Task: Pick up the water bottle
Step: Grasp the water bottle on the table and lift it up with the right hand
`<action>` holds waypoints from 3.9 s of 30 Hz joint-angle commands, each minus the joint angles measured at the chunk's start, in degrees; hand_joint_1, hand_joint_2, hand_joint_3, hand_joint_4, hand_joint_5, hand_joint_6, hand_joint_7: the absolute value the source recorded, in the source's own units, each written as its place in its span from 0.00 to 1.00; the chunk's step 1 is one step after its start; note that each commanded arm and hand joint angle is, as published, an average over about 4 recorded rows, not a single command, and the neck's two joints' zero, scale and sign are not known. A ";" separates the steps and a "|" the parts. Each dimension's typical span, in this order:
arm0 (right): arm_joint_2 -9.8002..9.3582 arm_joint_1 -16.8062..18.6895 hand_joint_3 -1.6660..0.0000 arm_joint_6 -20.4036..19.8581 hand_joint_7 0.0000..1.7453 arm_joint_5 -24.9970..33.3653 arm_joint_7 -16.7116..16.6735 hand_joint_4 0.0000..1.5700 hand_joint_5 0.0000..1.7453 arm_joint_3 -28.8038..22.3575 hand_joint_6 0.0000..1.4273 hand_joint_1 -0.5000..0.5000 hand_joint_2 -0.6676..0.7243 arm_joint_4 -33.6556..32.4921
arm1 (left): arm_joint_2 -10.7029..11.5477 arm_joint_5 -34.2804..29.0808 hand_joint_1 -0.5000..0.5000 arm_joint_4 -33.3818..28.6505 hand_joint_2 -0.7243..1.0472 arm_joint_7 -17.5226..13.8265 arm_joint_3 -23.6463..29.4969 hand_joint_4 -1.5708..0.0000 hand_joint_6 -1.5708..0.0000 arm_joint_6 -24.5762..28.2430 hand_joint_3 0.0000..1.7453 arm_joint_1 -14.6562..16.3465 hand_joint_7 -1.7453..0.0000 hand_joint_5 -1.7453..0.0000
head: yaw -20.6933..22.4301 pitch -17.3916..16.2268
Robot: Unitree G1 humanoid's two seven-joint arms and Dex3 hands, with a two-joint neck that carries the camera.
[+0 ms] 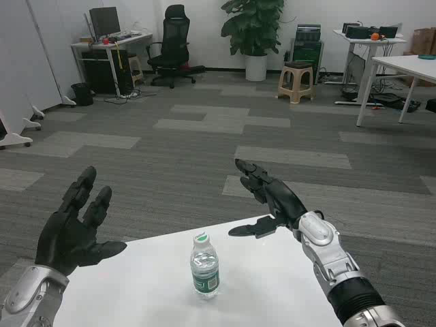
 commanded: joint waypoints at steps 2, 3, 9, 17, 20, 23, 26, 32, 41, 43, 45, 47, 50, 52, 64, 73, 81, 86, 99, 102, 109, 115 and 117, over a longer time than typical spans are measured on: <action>-0.62 -1.66 0.86 0.03 0.00 1.14 -0.42 0.00 0.00 3.32 0.00 0.08 0.18 -11.51 | -0.39 1.60 0.00 -4.94 0.60 0.39 1.61 1.00 1.00 0.38 0.05 1.40 1.00 1.00 | 2.38 1.68; -0.58 -1.66 0.86 0.03 0.00 1.14 -0.42 0.00 0.00 3.32 0.00 0.08 0.18 -11.51 | -0.37 1.58 0.00 -4.94 0.60 0.39 1.59 1.00 1.00 0.38 0.05 1.40 1.00 1.00 | 1.52 2.29; -0.53 -1.66 0.86 0.03 0.00 1.14 -0.39 0.00 0.00 3.32 0.00 0.08 0.18 -11.49 | -0.32 1.58 0.00 -4.94 0.60 0.41 1.63 1.00 1.00 0.38 0.05 1.38 1.00 1.00 | 1.52 2.65; -0.53 -1.57 0.86 0.03 0.00 1.14 -0.39 0.00 0.00 3.32 0.00 0.08 0.18 -11.51 | -0.30 1.56 0.00 -4.94 0.60 0.41 1.57 1.00 1.00 0.38 0.05 1.40 1.00 1.00 | 1.01 0.49; -0.53 -1.57 0.86 0.03 0.00 1.14 -0.44 0.00 0.00 3.30 0.00 0.08 0.18 -11.51 | -0.30 1.60 0.00 -4.94 0.60 0.41 1.50 1.00 1.00 0.38 0.05 1.40 1.00 1.00 | 0.71 -2.43; -0.62 -1.53 0.86 0.05 0.00 1.14 -0.39 0.00 0.00 3.23 0.00 0.08 0.20 -11.46 | -0.30 1.58 0.00 -4.94 0.60 0.41 1.48 1.00 1.00 0.38 0.05 1.40 1.00 1.00 | 2.33 -7.54; -0.71 -1.33 0.86 0.16 0.00 1.14 -0.39 0.00 0.00 3.23 0.00 0.08 0.19 -11.40 | -0.30 1.56 0.00 -4.94 0.60 0.41 1.48 1.00 1.00 0.38 0.05 1.40 1.00 1.00 | 3.73 -11.22; -0.71 -0.85 0.86 0.36 0.00 1.14 -0.39 0.00 0.00 3.10 0.00 0.08 0.18 -11.07 | -0.23 1.56 0.00 -4.94 0.60 0.41 1.35 1.00 1.00 0.51 0.05 1.40 1.00 1.00 | 5.52 -18.22; -0.78 -0.72 0.86 0.55 0.00 1.11 -0.11 0.00 0.00 2.90 0.00 0.08 0.18 -10.21 | -0.17 1.54 0.00 -4.77 0.60 0.36 1.30 1.00 1.00 0.55 0.05 1.40 1.00 1.00 | 8.85 -21.63; -0.78 -0.78 0.86 0.58 0.00 1.07 0.13 0.00 0.00 2.97 0.00 0.08 0.18 -9.73 | -0.17 1.49 0.00 -4.74 0.60 0.39 1.33 1.00 1.00 0.55 0.05 1.40 1.00 1.00 | 9.43 -22.08; -0.78 -0.85 0.86 0.62 0.00 1.05 0.57 0.00 0.00 3.08 0.00 0.08 0.18 -9.18 | -0.19 1.47 0.00 -4.70 0.60 0.41 1.37 1.00 1.00 0.55 0.05 1.40 1.00 1.00 | 10.03 -22.24; -0.80 -0.87 0.86 0.69 0.00 1.05 1.06 0.00 0.00 3.19 0.00 0.08 0.18 -8.65 | -0.21 1.47 0.00 -4.68 0.60 0.41 1.39 1.00 1.00 0.55 0.05 1.35 1.00 1.00 | 10.83 -22.09; -0.73 -0.87 0.86 0.82 0.00 1.03 1.78 0.00 0.00 3.47 0.00 0.08 0.18 -8.08 | -0.21 1.47 0.00 -4.61 0.60 0.34 1.39 1.00 1.00 0.55 0.05 1.38 1.00 1.00 | 11.87 -21.87; -0.71 -0.91 0.86 0.93 0.00 0.98 2.55 0.00 0.00 3.87 0.00 0.09 0.18 -7.73 | -0.17 1.47 0.00 -4.59 0.60 0.36 1.35 1.00 1.00 0.55 0.05 1.40 1.00 1.00 | 12.24 -21.86; -1.41 -1.40 0.81 1.30 0.00 0.96 7.43 0.00 0.00 5.52 0.00 0.12 0.16 -5.93 | -0.12 1.38 0.00 -4.50 0.60 0.41 1.30 1.00 1.00 0.60 0.05 1.40 1.00 1.00 | 12.59 -21.58; -2.42 -1.00 0.75 1.76 0.00 0.96 11.34 0.00 0.00 5.01 0.00 0.12 0.14 -5.49 | -0.12 1.36 0.00 -4.50 0.60 0.41 1.46 1.00 1.00 0.60 0.05 1.40 1.00 1.00 | 12.48 -21.00; -2.60 -0.12 0.71 2.18 0.00 0.92 13.45 0.00 0.00 4.59 0.00 0.12 0.14 -4.48 | -0.21 1.38 0.00 -4.50 0.60 0.41 1.44 1.00 1.00 0.64 0.05 1.40 1.00 1.00 | 12.47 -21.16; -2.78 0.32 0.71 2.27 0.00 0.87 14.24 0.00 0.00 4.46 0.00 0.12 0.14 -4.26 | -0.21 1.34 0.00 -4.50 0.60 0.41 1.35 1.00 1.00 0.60 0.05 1.40 1.00 1.00 | 12.48 -21.14; -3.26 1.46 0.71 2.49 0.00 0.70 15.73 0.00 0.00 5.25 0.00 0.12 0.14 -3.20 | -0.17 1.30 0.00 -4.50 0.60 0.36 1.26 1.00 1.00 0.64 0.05 1.40 1.00 1.00 | 12.62 -20.63; -3.26 1.44 0.71 2.49 0.00 0.63 15.89 0.00 0.00 5.96 0.00 0.12 0.14 -2.08 | -0.21 1.32 0.00 -4.50 0.60 0.41 1.22 1.00 1.00 0.64 0.05 1.38 1.00 1.00 | 12.62 -20.50; -3.22 1.19 0.71 2.49 0.00 0.43 16.04 0.00 0.00 7.85 0.00 0.12 0.14 0.67 | -0.21 1.34 0.00 -4.50 0.60 0.41 1.22 1.00 1.00 0.64 0.05 1.40 1.00 1.00 | 12.63 -19.88; -2.73 1.15 0.71 2.36 0.00 0.34 16.04 0.00 0.00 8.55 0.00 0.12 0.15 3.30 | -0.21 1.34 0.00 -4.50 0.60 0.41 1.22 1.00 1.00 0.64 0.05 1.40 1.00 1.00 | 12.62 -19.33; -2.51 1.15 0.71 2.27 0.00 0.30 16.04 0.00 0.00 8.64 0.00 0.12 0.17 4.22 | -0.21 1.34 0.00 -4.46 0.60 0.41 1.22 1.00 1.00 0.64 0.05 1.40 1.00 1.00 | 12.66 -19.21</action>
